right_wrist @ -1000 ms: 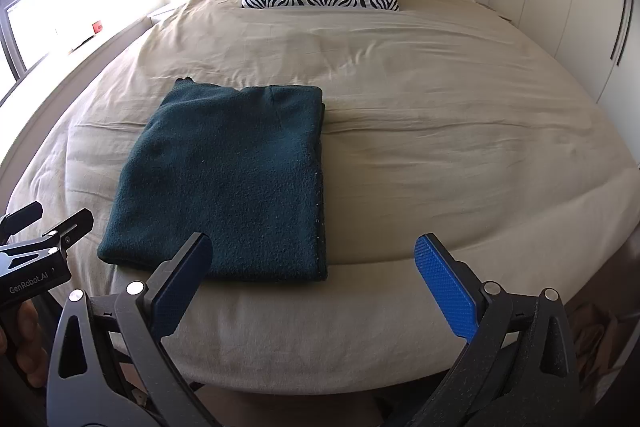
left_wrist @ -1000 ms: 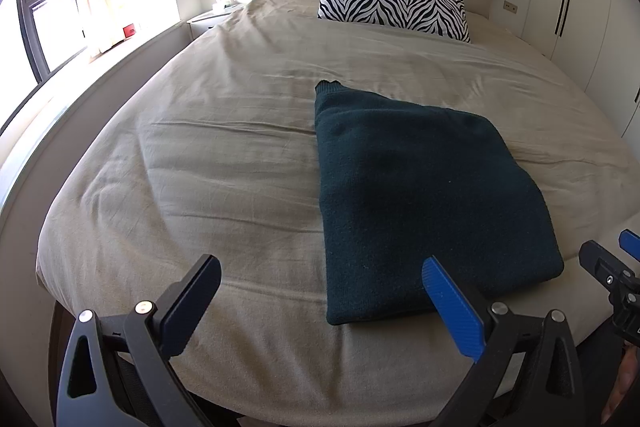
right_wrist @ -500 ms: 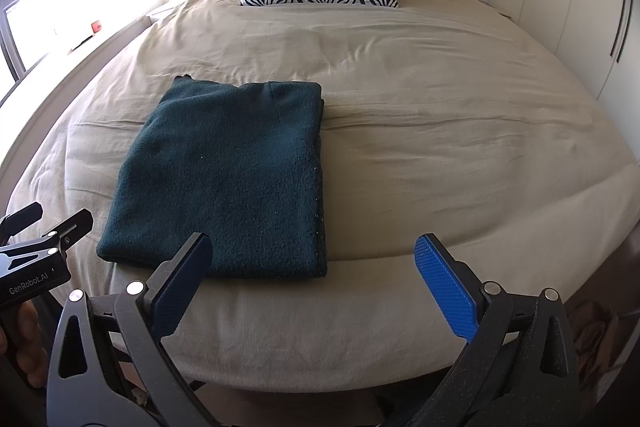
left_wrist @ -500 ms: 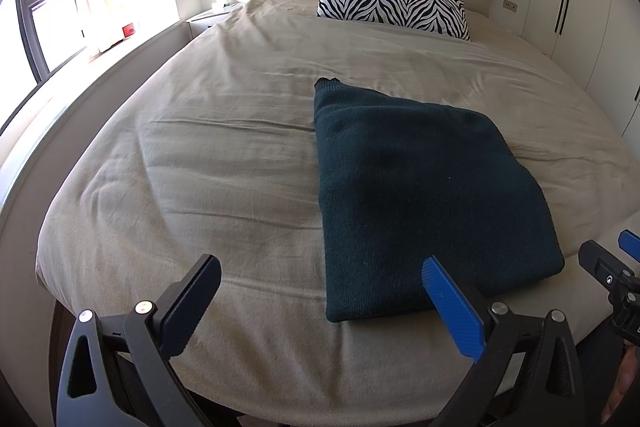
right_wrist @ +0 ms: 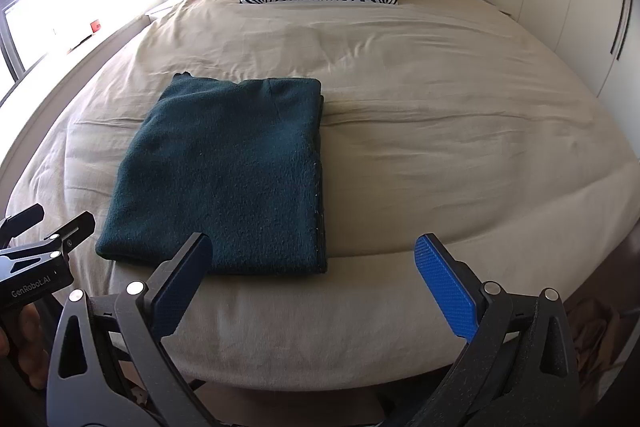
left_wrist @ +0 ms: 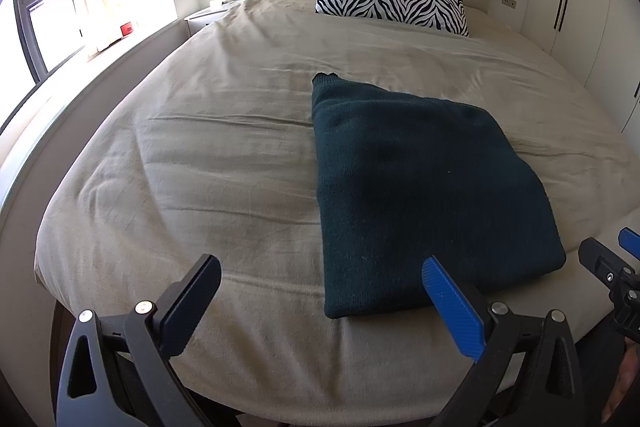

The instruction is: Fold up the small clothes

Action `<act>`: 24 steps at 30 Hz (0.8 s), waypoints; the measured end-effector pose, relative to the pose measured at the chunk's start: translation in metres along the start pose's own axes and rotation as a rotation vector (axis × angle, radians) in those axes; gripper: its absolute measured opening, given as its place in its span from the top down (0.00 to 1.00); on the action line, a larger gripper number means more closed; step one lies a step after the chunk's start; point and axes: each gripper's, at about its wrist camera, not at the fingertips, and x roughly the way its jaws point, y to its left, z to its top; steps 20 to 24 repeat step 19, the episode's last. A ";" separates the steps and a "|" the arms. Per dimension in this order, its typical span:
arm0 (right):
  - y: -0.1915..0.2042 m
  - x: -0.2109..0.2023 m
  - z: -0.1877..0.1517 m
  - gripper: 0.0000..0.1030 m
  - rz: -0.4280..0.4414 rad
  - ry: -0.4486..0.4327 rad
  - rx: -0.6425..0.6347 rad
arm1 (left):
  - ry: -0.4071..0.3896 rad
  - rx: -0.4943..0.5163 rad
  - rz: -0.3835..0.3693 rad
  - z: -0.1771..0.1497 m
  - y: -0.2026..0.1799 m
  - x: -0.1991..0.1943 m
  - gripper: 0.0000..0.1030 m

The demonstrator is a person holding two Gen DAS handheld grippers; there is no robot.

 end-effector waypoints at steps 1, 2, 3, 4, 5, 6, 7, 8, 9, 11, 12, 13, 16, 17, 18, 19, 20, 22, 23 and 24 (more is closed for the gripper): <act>0.000 0.000 -0.001 0.00 0.000 0.001 0.001 | 0.000 0.000 0.000 0.000 0.000 0.000 0.00; -0.001 0.000 -0.001 0.00 0.001 0.002 0.001 | 0.000 0.000 -0.001 -0.001 0.000 0.000 0.00; -0.001 0.000 -0.002 0.00 0.001 0.002 0.001 | 0.000 0.001 0.000 0.000 0.000 0.000 0.00; -0.001 0.000 -0.002 0.00 0.001 0.002 0.001 | 0.001 0.001 0.000 0.000 0.000 0.000 0.00; -0.001 0.001 -0.001 0.00 0.001 0.002 0.000 | 0.001 0.001 0.001 0.000 0.000 0.000 0.00; -0.001 0.000 -0.002 0.00 0.001 0.003 0.000 | 0.001 0.002 0.000 0.000 0.000 0.000 0.00; -0.001 0.001 -0.002 0.00 0.002 0.004 0.001 | 0.001 0.001 -0.001 0.000 0.000 0.000 0.00; -0.001 0.001 -0.002 0.00 0.002 0.005 0.001 | 0.002 0.001 -0.001 0.000 0.000 0.000 0.00; -0.001 0.001 -0.002 0.00 0.002 0.006 0.001 | 0.003 0.001 -0.001 -0.001 0.000 0.001 0.00; -0.002 0.001 -0.003 0.00 0.002 0.007 -0.001 | 0.005 0.001 0.002 -0.001 0.000 0.002 0.00; -0.002 0.001 -0.002 0.00 0.002 0.009 -0.001 | 0.005 0.000 0.003 -0.001 0.001 0.002 0.00; -0.002 0.001 -0.003 0.00 0.002 0.009 -0.002 | 0.004 0.000 0.002 -0.002 0.001 0.002 0.00; -0.003 0.002 -0.002 0.00 0.002 0.012 -0.002 | -0.009 -0.002 0.001 -0.002 0.003 0.001 0.00; -0.003 0.002 -0.002 0.00 0.002 0.013 -0.002 | -0.010 0.000 0.000 -0.002 0.003 0.001 0.00; -0.003 0.002 -0.002 0.00 0.002 0.013 -0.002 | -0.011 0.002 0.001 -0.001 0.003 0.001 0.00; -0.003 0.002 -0.003 0.00 0.002 0.014 -0.002 | -0.012 0.003 0.000 0.000 0.003 0.001 0.00; -0.003 0.002 -0.003 0.00 0.002 0.014 -0.002 | -0.012 0.003 0.000 0.000 0.003 0.001 0.00; -0.003 0.002 -0.003 0.00 0.002 0.014 -0.002 | -0.012 0.003 0.000 0.000 0.003 0.001 0.00; -0.003 0.002 -0.003 0.00 0.002 0.014 -0.002 | -0.012 0.003 0.000 0.000 0.003 0.001 0.00; -0.003 0.002 -0.003 0.00 0.002 0.014 -0.002 | -0.012 0.003 0.000 0.000 0.003 0.001 0.00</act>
